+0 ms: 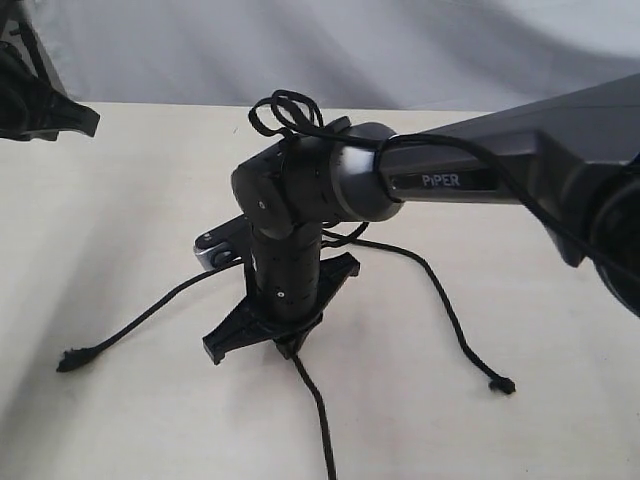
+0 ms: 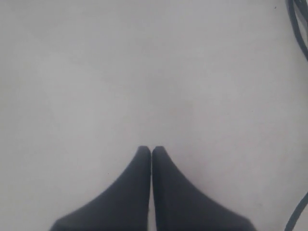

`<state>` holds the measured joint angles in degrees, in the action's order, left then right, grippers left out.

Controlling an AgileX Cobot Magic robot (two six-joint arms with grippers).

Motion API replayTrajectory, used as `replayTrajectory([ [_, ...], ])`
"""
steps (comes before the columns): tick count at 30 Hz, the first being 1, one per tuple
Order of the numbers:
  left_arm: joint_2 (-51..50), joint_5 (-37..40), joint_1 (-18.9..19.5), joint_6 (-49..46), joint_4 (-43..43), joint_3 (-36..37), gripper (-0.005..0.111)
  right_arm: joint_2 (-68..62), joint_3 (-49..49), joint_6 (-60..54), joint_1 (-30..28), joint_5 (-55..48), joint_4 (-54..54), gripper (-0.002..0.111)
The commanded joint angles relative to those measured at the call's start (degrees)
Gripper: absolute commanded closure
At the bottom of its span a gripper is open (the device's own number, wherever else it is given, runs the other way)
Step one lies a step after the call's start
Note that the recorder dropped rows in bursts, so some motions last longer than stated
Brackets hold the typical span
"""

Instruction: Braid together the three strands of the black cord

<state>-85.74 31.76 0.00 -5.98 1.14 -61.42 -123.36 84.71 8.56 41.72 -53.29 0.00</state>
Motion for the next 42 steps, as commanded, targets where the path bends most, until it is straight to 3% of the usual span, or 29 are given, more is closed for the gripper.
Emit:
replayTrajectory([
  [1,0.5,-0.2,0.1,0.4,-0.3,0.4,0.105,3.8,4.1,-1.3,-0.3,-5.5,-4.6,0.109],
  [7,0.5,-0.2,0.1,0.4,-0.3,0.5,0.105,7.8,7.2,-0.9,-2.6,-7.8,-26.8,0.109],
  [9,0.5,-1.0,0.1,0.4,-0.3,1.0,0.105,7.6,7.2,1.0,-4.8,-7.7,-29.9,0.109],
  [22,0.4,-1.5,0.1,0.4,-0.3,1.0,0.105,-2.9,7.2,1.0,-15.4,-7.6,-31.6,0.109],
  [29,0.4,-1.5,0.1,0.4,-0.3,1.0,0.105,-5.3,7.2,-11.0,-15.8,-6.8,-35.0,0.109],
  [38,0.4,-1.5,0.1,0.4,-0.3,1.0,0.105,-8.7,7.2,-11.3,-15.8,-7.5,-33.2,0.109],
  [42,0.4,-1.5,0.1,0.4,-0.3,1.0,0.105,-8.9,7.2,-14.7,-15.5,-11.2,-27.3,0.109],
])
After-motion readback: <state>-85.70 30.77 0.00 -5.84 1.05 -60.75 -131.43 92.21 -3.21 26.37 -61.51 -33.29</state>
